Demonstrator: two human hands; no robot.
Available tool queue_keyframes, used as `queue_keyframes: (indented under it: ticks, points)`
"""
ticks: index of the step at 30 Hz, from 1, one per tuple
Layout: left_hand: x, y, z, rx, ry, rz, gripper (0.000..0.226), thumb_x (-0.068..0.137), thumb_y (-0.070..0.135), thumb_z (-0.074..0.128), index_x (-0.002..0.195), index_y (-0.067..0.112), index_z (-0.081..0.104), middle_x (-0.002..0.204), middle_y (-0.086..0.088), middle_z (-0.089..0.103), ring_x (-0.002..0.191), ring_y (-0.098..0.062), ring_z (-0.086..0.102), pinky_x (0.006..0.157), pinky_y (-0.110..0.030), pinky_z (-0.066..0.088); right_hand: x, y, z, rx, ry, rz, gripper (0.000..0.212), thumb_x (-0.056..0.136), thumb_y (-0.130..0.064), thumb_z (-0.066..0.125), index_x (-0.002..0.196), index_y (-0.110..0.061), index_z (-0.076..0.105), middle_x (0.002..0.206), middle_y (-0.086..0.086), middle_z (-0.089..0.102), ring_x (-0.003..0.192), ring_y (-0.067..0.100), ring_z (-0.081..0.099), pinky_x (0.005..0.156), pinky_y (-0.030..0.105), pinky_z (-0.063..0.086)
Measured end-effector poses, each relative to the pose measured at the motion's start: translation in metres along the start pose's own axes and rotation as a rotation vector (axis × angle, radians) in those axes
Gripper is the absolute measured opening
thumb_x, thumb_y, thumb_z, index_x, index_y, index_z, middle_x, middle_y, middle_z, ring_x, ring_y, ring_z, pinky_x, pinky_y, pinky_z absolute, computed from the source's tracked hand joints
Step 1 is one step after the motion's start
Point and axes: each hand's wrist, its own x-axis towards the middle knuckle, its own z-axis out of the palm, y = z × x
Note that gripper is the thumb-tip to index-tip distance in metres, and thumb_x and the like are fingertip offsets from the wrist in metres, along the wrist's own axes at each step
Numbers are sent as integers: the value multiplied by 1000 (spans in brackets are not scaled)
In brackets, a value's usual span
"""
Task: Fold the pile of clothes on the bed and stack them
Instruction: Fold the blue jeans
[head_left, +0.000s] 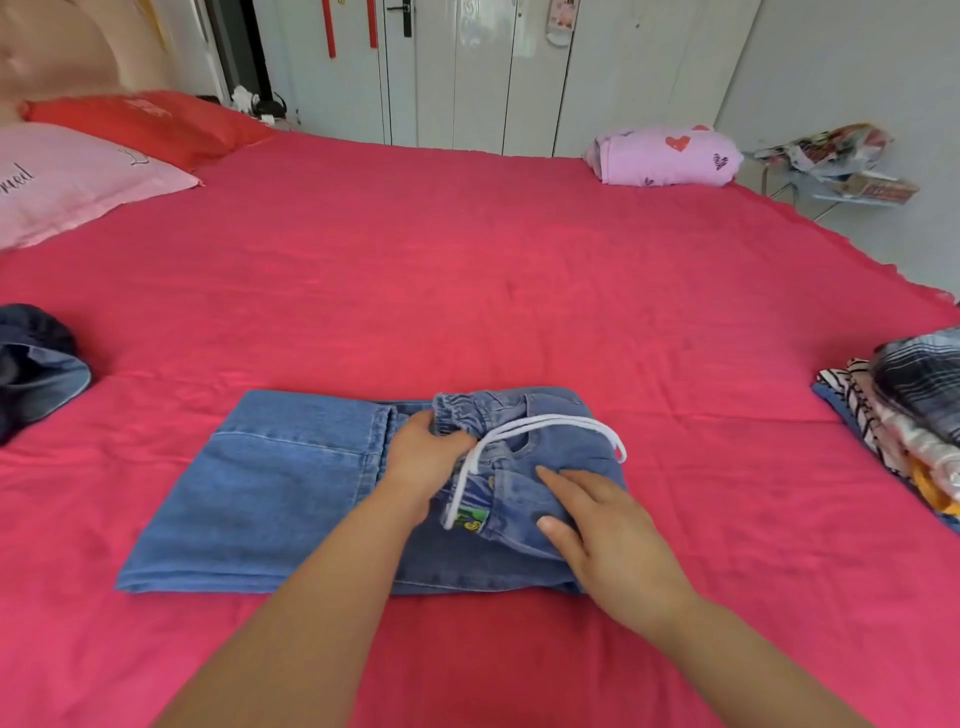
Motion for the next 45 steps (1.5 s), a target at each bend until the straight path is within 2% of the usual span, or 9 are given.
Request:
queue_keyframes:
  ticks: [4,9,12,17,24,30,36,41,45]
  points:
    - [5,-8,-10,304,-32,-34,10,86,14,61,92,9,55,88,-2,56,71,-19,51,65,-29,41,6,-5,6,-109,54,-28,49,83,-49,36,114,-25,65,101,-6,68,93,17,67,76,33,54]
    - [-11,-5,6,388,178,419,62,94,31,46,148,15,20,152,-4,27,140,-19,24,114,-33,22,37,4,-15,-14,223,25,60,85,-52,26,130,-24,54,131,5,56,122,28,51,101,44,43]
    - [-11,-27,22,803,-42,455,69,88,62,27,148,33,12,158,3,6,145,-18,0,119,-40,4,54,10,-10,-44,35,176,66,86,-61,11,146,-36,22,156,0,20,144,25,14,115,46,16]
    - [11,-46,26,1029,-205,234,61,95,53,29,148,38,5,158,6,-10,144,-21,-15,116,-49,-6,47,27,37,-101,-381,297,56,95,-56,12,147,-40,2,158,-7,-3,145,25,-6,116,49,13]
    - [-9,-35,15,965,-102,338,61,95,56,27,149,33,10,158,4,-3,145,-19,-10,116,-44,-6,28,35,18,183,41,352,55,93,-35,48,144,-20,32,150,10,31,139,26,27,113,35,23]
    - [-25,-44,4,947,-186,281,57,97,52,22,149,31,8,158,4,-4,146,-18,-5,118,-43,1,25,29,7,492,-94,733,42,85,-37,63,110,-3,63,104,15,68,96,30,63,77,32,46]
    - [-16,-35,-17,603,-119,306,50,99,38,36,143,16,35,152,-5,30,139,-17,27,113,-28,20,49,-21,-57,947,-61,681,22,80,-9,68,97,4,66,92,22,70,84,32,67,78,42,54]
    - [-14,-20,-80,-245,-18,56,33,99,34,38,122,16,54,123,-5,57,110,-19,54,92,-29,39,86,-114,-84,882,-31,398,23,77,-14,69,95,-1,64,94,17,69,89,31,66,78,42,54]
    - [-5,-30,-151,-780,-79,-142,62,95,56,27,132,11,47,104,-10,62,89,-22,60,79,-35,46,105,-209,-50,521,-48,115,27,78,-25,67,69,-17,42,69,0,52,74,21,52,54,28,35]
